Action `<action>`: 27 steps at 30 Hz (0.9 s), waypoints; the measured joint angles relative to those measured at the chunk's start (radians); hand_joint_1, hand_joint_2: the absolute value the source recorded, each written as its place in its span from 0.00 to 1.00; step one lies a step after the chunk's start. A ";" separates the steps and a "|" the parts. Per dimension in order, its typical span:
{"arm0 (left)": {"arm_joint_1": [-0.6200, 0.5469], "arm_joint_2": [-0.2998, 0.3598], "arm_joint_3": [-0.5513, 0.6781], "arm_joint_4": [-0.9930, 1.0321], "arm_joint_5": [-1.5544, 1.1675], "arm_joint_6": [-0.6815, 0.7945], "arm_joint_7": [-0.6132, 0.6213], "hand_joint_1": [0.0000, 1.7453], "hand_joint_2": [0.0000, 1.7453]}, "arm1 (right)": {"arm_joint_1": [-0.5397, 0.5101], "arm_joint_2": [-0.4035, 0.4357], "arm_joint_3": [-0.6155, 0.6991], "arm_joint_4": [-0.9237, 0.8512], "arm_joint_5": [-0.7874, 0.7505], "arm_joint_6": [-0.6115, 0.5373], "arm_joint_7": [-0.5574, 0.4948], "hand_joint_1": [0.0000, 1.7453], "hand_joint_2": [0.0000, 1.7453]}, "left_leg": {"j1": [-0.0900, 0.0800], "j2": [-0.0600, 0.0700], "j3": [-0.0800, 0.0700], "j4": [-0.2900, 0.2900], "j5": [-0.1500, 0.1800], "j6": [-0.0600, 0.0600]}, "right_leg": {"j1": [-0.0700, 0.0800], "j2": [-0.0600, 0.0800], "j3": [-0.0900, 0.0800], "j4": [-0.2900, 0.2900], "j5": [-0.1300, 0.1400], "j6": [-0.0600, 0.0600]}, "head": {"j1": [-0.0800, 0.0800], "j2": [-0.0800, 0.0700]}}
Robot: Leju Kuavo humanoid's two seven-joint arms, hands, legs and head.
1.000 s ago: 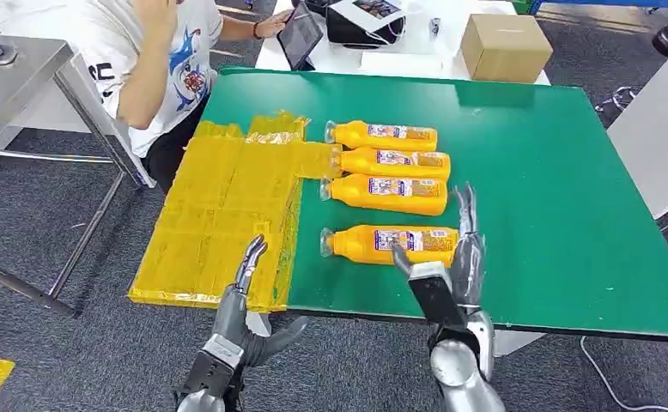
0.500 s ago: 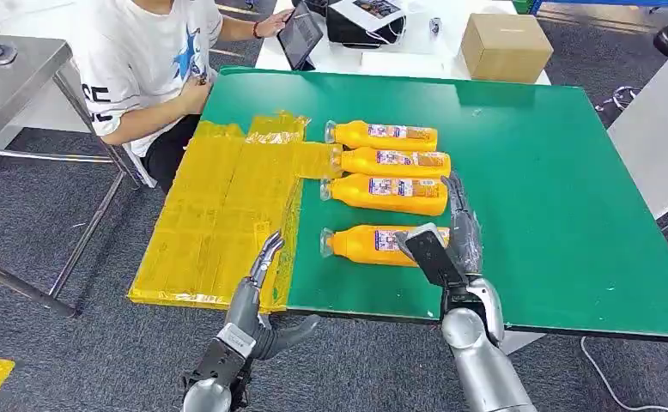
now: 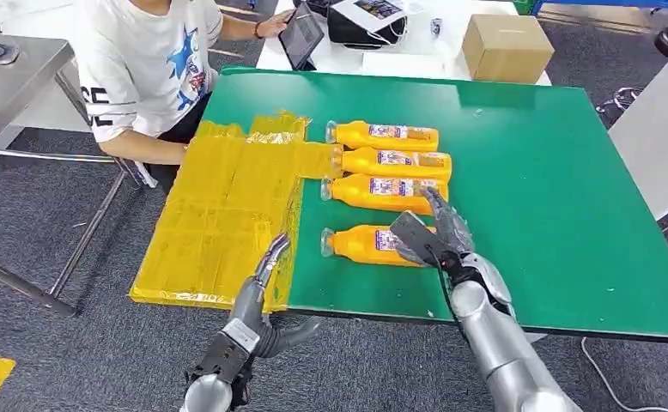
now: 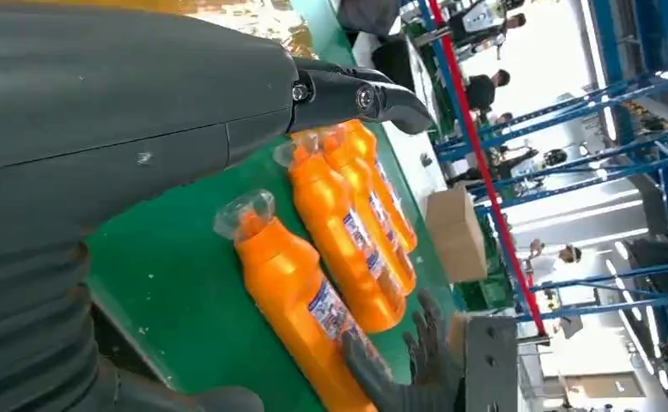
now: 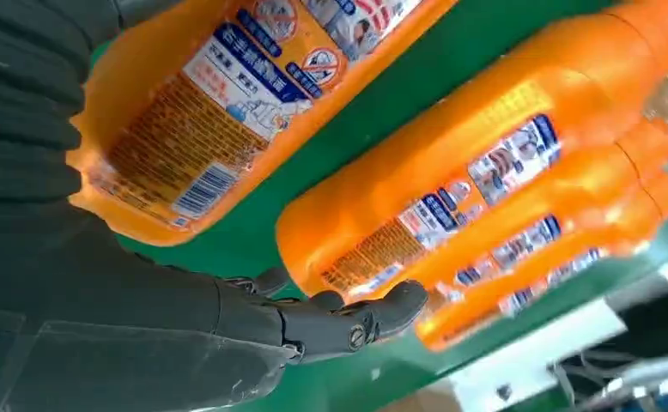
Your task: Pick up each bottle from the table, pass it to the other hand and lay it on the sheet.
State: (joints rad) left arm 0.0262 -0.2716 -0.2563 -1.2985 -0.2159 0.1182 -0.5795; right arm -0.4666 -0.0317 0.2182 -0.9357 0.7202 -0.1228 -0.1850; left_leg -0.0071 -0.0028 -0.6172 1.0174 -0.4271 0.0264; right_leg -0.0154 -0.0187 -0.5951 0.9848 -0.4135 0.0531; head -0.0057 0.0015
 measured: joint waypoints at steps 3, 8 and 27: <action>0.000 -0.004 0.004 0.012 0.000 -0.007 -0.005 0.00 1.00 | -0.046 -0.013 0.019 0.054 -0.003 0.050 -0.002 0.00 1.00 | 0.000 0.000 0.000 0.000 0.000 0.000 | 0.000 0.000 0.000 0.000 0.000 0.000 | 0.000 0.000; -0.009 -0.007 0.011 0.039 0.000 -0.017 -0.008 0.00 1.00 | -0.130 -0.044 0.083 0.145 0.025 0.132 0.026 0.00 1.00 | 0.000 0.000 0.000 0.000 0.000 0.000 | 0.000 0.000 0.000 0.000 0.000 0.000 | 0.000 0.000; -0.032 -0.009 0.029 0.098 -0.001 -0.026 -0.017 0.00 1.00 | -0.222 -0.069 0.241 0.260 -0.053 0.233 -0.045 0.00 1.00 | 0.000 0.000 0.000 0.000 0.000 0.000 | 0.000 0.000 0.000 0.000 0.000 0.000 | 0.000 0.000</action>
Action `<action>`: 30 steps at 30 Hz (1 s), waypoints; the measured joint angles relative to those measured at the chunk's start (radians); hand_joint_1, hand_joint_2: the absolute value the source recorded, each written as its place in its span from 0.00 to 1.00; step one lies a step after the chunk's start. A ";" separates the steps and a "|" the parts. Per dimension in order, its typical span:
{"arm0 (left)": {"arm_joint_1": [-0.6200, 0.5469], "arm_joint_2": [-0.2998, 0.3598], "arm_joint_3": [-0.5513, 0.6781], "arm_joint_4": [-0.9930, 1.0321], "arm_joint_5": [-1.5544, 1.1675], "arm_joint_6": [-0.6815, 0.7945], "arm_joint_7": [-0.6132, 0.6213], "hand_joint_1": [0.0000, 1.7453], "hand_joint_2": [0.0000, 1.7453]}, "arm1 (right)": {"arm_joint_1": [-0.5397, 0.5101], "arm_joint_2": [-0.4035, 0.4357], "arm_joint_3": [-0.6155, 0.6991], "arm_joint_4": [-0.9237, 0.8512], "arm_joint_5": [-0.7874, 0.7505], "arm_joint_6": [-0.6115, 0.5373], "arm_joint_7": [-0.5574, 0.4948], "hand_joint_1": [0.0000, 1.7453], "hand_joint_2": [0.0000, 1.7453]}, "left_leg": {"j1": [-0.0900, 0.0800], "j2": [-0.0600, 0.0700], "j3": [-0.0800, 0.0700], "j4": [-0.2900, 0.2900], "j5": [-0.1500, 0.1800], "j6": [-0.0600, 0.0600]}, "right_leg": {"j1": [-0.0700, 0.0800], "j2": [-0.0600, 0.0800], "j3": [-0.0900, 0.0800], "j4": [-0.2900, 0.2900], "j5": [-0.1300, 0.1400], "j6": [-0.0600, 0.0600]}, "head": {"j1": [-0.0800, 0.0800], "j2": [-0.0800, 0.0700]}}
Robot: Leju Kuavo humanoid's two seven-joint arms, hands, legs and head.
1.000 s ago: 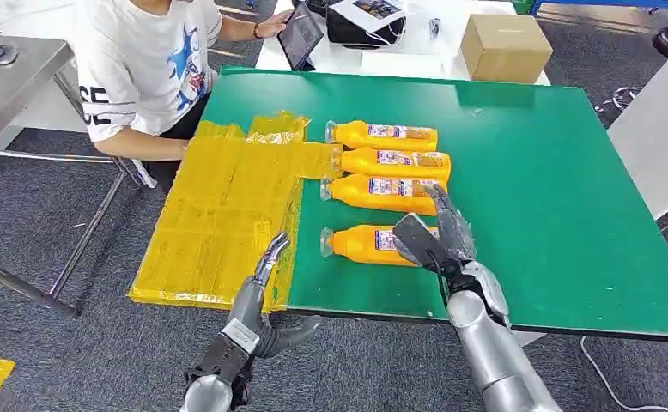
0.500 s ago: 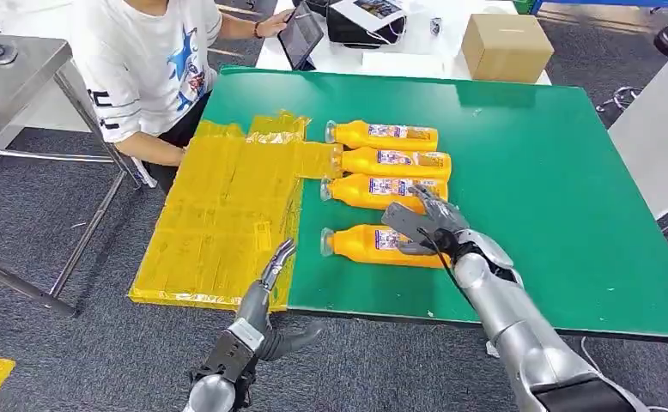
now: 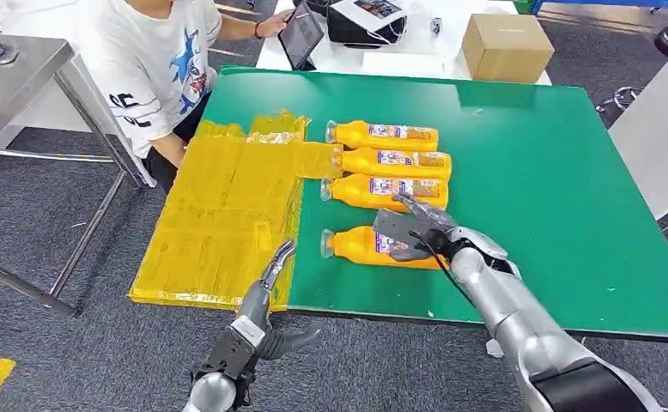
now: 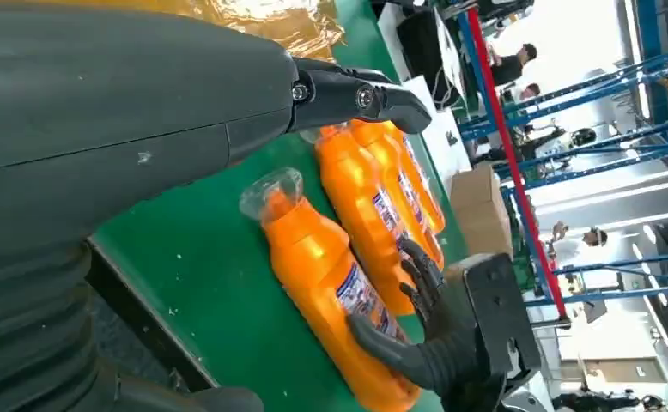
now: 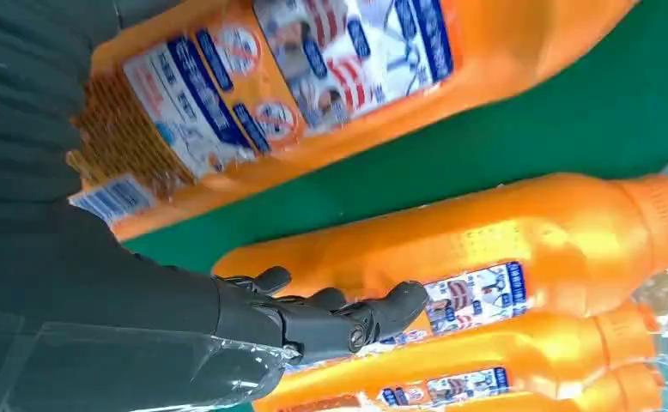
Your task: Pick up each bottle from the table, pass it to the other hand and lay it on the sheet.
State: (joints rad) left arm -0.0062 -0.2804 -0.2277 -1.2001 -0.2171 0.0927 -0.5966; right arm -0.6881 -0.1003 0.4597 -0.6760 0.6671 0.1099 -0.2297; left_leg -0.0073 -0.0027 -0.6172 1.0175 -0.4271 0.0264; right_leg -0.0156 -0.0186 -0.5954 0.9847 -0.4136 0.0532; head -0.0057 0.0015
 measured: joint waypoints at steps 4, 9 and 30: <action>-0.002 0.000 0.000 0.006 -0.002 0.000 0.000 0.00 1.00 | 0.012 0.000 0.010 -0.001 -0.040 -0.016 -0.029 0.00 1.00 | 0.000 0.000 0.000 0.000 0.000 0.000 | 0.000 0.000 0.000 0.000 0.000 0.000 | 0.000 0.000; -0.004 0.000 0.000 0.013 -0.003 0.000 -0.001 0.00 1.00 | 0.021 0.000 0.016 -0.001 -0.042 -0.019 -0.030 0.00 1.00 | 0.000 0.000 0.000 0.000 0.000 0.000 | 0.000 0.000 0.000 0.000 0.000 0.000 | 0.000 0.000; -0.018 0.000 0.000 0.047 -0.003 -0.004 0.001 0.00 1.00 | 0.021 -0.088 0.138 -0.008 -0.031 0.046 0.016 0.00 1.00 | -0.001 0.000 0.002 0.000 0.000 0.000 | -0.001 0.000 0.001 0.000 0.000 0.000 | 0.000 0.000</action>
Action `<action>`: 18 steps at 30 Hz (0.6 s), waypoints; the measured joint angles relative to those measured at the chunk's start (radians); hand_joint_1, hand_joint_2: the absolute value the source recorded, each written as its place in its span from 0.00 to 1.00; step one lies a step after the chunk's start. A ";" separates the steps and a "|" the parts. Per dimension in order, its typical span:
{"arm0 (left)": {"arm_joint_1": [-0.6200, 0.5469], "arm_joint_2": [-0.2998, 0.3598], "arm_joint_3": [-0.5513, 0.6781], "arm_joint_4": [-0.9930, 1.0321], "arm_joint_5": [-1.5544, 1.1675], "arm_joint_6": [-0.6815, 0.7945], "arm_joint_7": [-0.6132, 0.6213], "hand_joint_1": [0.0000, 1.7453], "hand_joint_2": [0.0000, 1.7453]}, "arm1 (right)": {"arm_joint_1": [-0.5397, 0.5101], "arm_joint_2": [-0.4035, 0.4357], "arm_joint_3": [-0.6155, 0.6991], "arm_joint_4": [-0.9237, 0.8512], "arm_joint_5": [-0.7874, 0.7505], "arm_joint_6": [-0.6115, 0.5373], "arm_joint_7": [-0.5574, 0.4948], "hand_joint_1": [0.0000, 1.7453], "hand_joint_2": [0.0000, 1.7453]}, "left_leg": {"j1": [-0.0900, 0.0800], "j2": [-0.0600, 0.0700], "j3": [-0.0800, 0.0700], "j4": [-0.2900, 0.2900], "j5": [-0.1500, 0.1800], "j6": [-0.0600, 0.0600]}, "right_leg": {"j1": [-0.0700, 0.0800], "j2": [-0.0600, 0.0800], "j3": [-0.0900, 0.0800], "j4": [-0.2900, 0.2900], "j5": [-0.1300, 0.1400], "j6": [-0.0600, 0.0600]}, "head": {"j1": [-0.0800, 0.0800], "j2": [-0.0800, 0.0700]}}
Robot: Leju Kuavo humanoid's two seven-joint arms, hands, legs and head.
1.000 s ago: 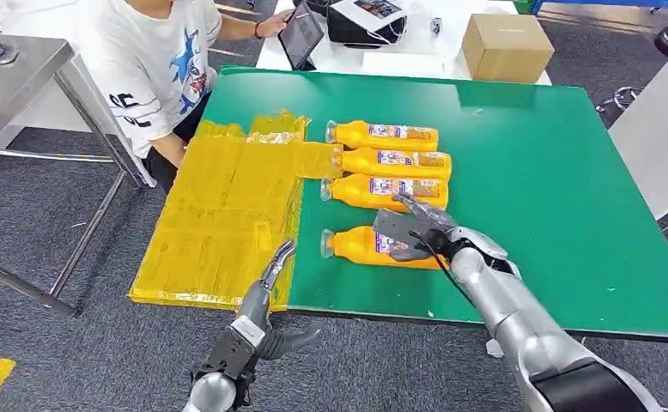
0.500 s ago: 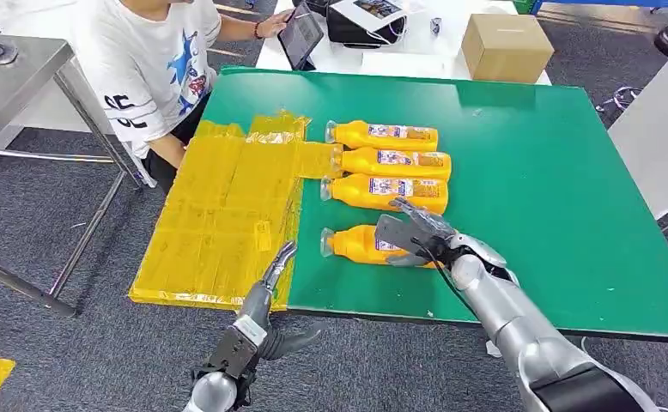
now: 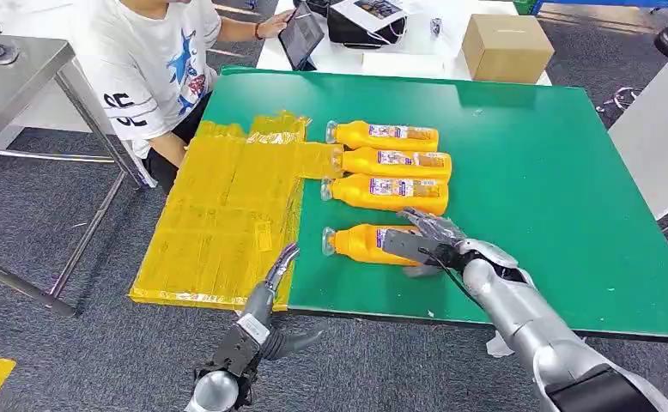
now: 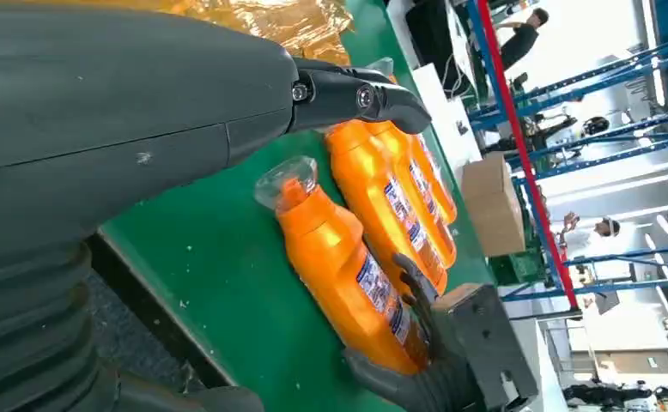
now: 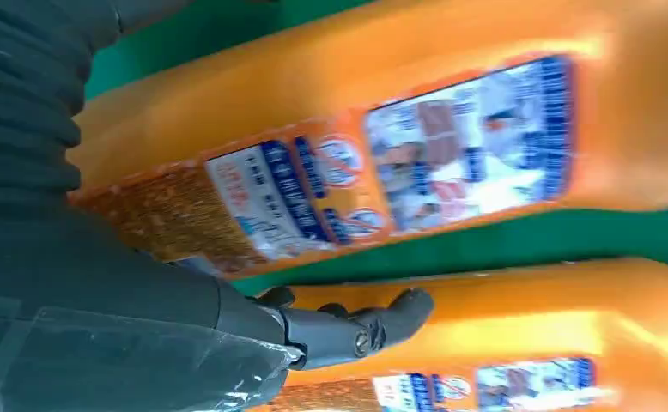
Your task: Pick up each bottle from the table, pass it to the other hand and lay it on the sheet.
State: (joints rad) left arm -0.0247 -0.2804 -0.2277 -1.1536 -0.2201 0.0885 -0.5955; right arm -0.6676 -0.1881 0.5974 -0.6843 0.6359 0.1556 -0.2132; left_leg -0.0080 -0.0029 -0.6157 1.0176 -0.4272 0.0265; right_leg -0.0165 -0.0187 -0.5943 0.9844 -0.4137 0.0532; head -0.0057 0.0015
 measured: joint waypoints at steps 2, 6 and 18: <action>-0.001 0.000 -0.001 0.003 0.000 0.001 0.003 0.00 1.00 | -0.006 -0.007 0.021 0.014 0.011 -0.011 0.011 0.00 1.00 | 0.000 0.000 0.001 0.000 0.000 0.000 | 0.000 0.000 0.001 0.000 0.000 0.000 | 0.000 0.000; -0.002 0.000 -0.002 0.006 0.000 0.001 0.004 0.00 1.00 | -0.017 -0.019 0.052 0.032 0.015 -0.006 0.020 0.00 1.00 | 0.000 0.000 0.003 0.000 0.000 0.000 | 0.000 0.000 0.003 0.000 0.000 0.000 | 0.000 0.000; -0.007 0.000 -0.005 0.023 0.011 -0.008 0.009 0.00 1.00 | -0.030 -0.048 0.111 0.054 0.040 0.020 0.061 0.60 1.00 | 0.000 0.000 0.007 0.000 0.000 0.000 | 0.000 0.000 0.007 0.000 0.000 0.000 | 0.000 0.000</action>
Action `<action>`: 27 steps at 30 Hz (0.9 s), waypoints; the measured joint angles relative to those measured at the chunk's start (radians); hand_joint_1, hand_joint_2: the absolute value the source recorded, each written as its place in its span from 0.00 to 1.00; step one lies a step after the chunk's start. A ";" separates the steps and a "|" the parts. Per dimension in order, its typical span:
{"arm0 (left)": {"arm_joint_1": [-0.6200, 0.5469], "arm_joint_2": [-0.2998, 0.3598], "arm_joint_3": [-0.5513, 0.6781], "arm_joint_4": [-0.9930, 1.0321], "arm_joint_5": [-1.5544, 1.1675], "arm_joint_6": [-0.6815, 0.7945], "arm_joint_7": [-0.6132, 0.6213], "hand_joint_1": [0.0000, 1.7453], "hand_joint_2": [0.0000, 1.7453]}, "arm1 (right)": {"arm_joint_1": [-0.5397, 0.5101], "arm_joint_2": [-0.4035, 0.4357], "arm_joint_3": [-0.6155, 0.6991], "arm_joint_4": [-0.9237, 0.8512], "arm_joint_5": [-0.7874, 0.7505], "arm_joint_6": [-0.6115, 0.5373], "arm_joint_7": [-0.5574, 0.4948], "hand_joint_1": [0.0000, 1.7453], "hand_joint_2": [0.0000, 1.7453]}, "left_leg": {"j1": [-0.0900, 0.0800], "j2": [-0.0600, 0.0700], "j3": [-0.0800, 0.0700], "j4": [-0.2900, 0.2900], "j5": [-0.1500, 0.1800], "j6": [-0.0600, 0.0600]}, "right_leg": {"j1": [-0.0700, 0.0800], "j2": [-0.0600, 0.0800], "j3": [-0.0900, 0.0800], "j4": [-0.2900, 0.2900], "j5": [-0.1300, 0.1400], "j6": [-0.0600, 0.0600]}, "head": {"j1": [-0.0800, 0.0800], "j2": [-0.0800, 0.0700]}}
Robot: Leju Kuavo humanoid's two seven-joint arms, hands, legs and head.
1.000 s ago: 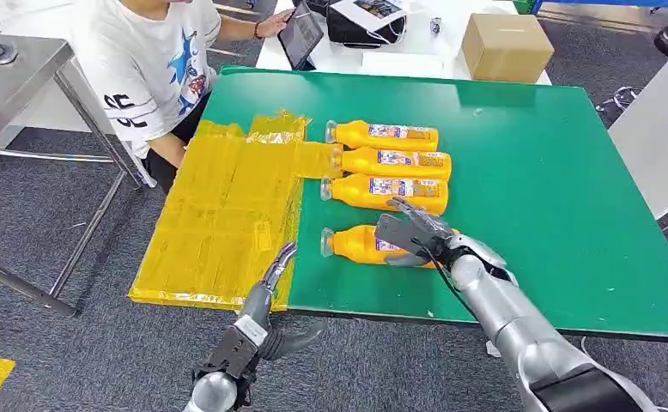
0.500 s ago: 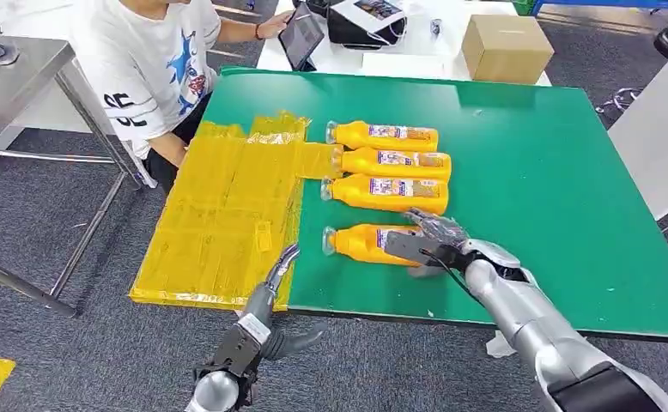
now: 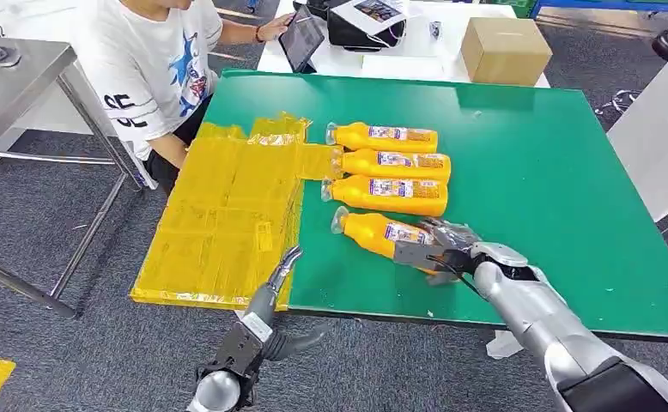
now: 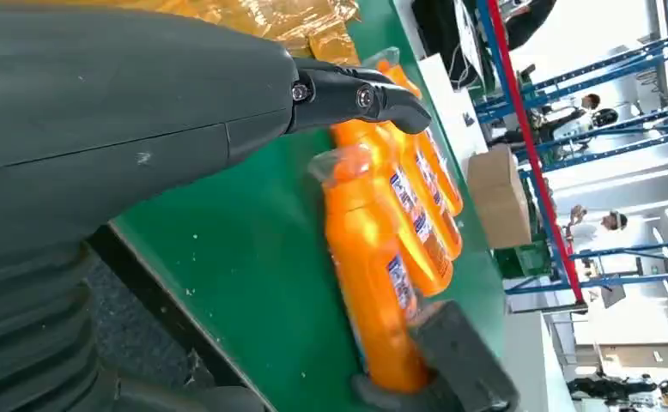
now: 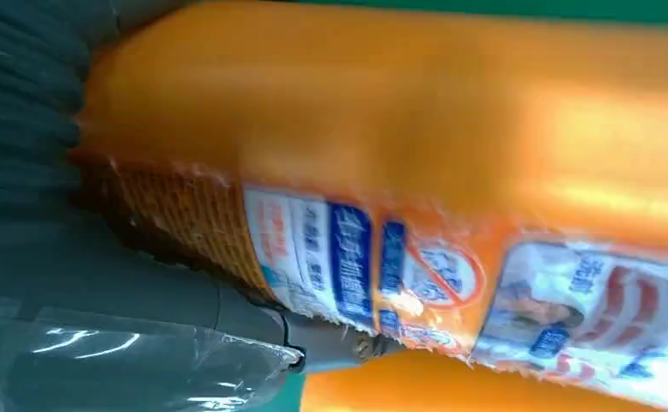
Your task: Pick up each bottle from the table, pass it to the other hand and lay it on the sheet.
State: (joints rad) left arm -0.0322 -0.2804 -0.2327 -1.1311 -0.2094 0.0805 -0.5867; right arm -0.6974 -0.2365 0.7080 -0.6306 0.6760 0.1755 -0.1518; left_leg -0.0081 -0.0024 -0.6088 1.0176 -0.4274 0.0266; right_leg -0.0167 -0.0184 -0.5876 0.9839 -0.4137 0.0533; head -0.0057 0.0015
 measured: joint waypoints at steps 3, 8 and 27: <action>-0.003 -0.002 0.000 0.003 0.004 -0.006 0.000 0.00 1.00 | -0.001 0.000 0.012 0.006 0.006 -0.002 0.005 1.00 1.00 | 0.000 0.000 0.000 0.000 0.000 0.000 | 0.000 0.000 0.000 0.000 0.000 0.000 | -0.001 0.000; -0.004 -0.006 -0.001 0.008 0.014 -0.007 -0.002 0.00 1.00 | 0.007 0.010 0.021 0.012 0.015 -0.066 0.019 1.00 1.00 | 0.000 0.003 0.002 0.000 -0.001 0.000 | 0.000 0.001 0.001 0.000 0.000 0.000 | 0.000 0.000; 0.020 -0.011 0.000 -0.017 0.040 0.014 0.006 0.00 1.00 | 0.234 0.126 -0.164 -0.222 0.113 -0.543 -0.092 1.00 1.00 | 0.001 0.004 -0.003 0.000 0.000 0.000 | 0.002 0.002 -0.004 0.001 0.002 -0.003 | 0.000 0.000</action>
State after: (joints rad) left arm -0.0118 -0.2911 -0.2327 -1.1482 -0.1699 0.0950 -0.5810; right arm -0.4635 -0.1109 0.5444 -0.8523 0.7887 -0.3676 -0.2443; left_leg -0.0070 0.0012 -0.6119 1.0173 -0.4269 0.0263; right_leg -0.0150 -0.0163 -0.5914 0.9849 -0.4117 0.0508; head -0.0061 0.0015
